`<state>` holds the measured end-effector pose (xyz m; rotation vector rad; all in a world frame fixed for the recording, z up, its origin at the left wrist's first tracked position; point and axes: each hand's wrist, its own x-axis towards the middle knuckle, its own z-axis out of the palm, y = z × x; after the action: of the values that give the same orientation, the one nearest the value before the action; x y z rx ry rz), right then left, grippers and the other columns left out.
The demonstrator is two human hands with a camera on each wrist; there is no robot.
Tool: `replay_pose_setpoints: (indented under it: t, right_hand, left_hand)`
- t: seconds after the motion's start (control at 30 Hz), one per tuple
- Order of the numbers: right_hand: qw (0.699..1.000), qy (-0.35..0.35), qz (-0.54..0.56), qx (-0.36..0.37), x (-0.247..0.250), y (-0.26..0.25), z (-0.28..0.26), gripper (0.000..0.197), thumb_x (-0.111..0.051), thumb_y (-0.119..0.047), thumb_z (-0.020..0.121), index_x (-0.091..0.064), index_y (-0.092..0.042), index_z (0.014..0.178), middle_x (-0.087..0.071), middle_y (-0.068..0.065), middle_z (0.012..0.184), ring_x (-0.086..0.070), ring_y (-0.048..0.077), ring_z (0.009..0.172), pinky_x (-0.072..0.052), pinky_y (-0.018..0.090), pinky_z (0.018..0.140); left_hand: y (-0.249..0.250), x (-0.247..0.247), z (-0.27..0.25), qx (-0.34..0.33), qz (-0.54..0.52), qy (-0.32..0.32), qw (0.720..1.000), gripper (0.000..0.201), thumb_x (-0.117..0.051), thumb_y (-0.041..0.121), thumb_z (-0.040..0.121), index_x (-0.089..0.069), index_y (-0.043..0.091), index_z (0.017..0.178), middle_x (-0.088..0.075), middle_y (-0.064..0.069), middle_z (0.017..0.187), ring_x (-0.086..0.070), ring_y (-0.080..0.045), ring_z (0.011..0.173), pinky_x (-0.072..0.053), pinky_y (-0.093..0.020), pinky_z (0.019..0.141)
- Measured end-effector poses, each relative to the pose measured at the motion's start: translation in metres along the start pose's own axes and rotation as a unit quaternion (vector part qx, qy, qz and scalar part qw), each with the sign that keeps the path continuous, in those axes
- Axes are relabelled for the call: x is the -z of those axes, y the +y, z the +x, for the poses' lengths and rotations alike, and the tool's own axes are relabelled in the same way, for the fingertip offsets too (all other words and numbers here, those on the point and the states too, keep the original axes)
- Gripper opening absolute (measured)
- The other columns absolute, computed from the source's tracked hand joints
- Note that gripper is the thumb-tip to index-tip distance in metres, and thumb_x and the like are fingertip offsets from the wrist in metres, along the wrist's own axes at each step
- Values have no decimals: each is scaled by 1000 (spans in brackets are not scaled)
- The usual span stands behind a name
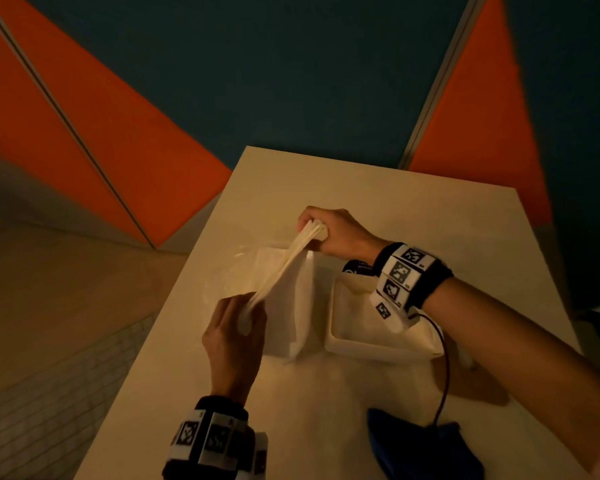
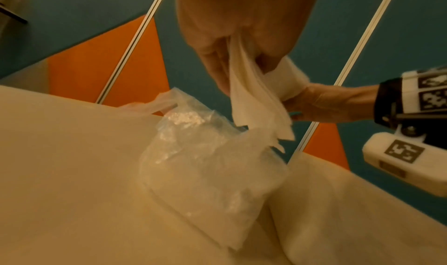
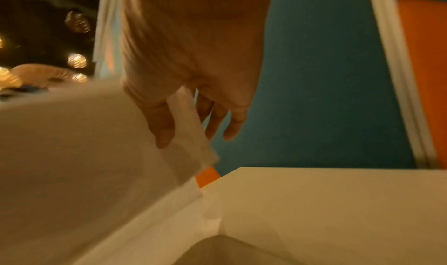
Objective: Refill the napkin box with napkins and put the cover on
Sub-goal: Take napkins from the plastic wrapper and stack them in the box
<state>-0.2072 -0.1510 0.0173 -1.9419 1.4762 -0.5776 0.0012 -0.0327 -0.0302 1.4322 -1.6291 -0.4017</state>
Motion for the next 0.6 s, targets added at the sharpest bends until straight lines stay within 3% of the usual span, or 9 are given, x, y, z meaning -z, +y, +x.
replay_pose_setpoints:
  t: [0.1, 0.23, 0.33, 0.4, 0.47, 0.53, 0.6]
  right_hand:
    - [996, 41, 77, -22, 6, 8, -5, 27, -74, -9, 77, -67, -11, 102, -68, 0, 103, -63, 17, 100, -51, 30, 91]
    - [987, 34, 154, -25, 5, 10, -18, 16, -65, 3, 82, -69, -5, 95, -65, 3, 96, -62, 14, 87, -54, 22, 78]
    - [977, 22, 207, -49, -6, 14, -22, 25, -61, 9, 82, -66, -16, 82, -65, 4, 92, -61, 16, 87, -51, 23, 81]
    - [976, -2, 204, -74, -15, 20, -25, 19, -61, 8, 82, -67, -10, 84, -65, 5, 92, -60, 16, 87, -48, 27, 84]
    - [988, -7, 130, -81, -23, 26, -28, 22, -71, 0, 77, -67, -7, 98, -67, 7, 102, -62, 20, 95, -49, 35, 89]
    - [989, -19, 110, -99, -27, 26, -31, 39, -75, -5, 74, -65, -14, 110, -68, 6, 114, -62, 20, 104, -49, 34, 91]
    - [984, -13, 133, -121, -28, 25, -32, 46, -76, -8, 74, -64, -19, 117, -66, 4, 120, -61, 17, 109, -49, 26, 90]
  left_hand:
    - [4, 9, 0, -34, -34, 52, 997, 20, -69, 13, 76, -69, 8, 96, -63, 3, 94, -57, -3, 81, -41, -2, 73]
    - [13, 22, 4, -40, -69, 130, 988, 29, -76, 12, 75, -64, 10, 101, -67, -1, 99, -64, -8, 88, -51, -17, 78]
    - [8, 24, 7, 53, -159, 106, 980, 47, -77, 15, 73, -53, 19, 113, -69, -1, 107, -65, -10, 100, -52, -25, 82]
    - [0, 19, 5, 117, -190, 67, 972, 39, -75, 19, 75, -58, 38, 104, -70, 16, 98, -65, 1, 93, -52, -17, 73]
    - [-2, 17, 1, 103, -144, 50, 983, 26, -71, 26, 76, -61, 48, 86, -69, 19, 84, -63, 6, 80, -47, -7, 64]
    - [1, 15, 0, 53, -112, 34, 992, 15, -67, 29, 76, -64, 36, 88, -68, 12, 83, -61, 13, 76, -46, -4, 63]
    - [1, 13, -2, 45, -103, 13, 994, 21, -70, 24, 76, -65, 25, 97, -65, 15, 89, -59, 17, 79, -47, -5, 65]
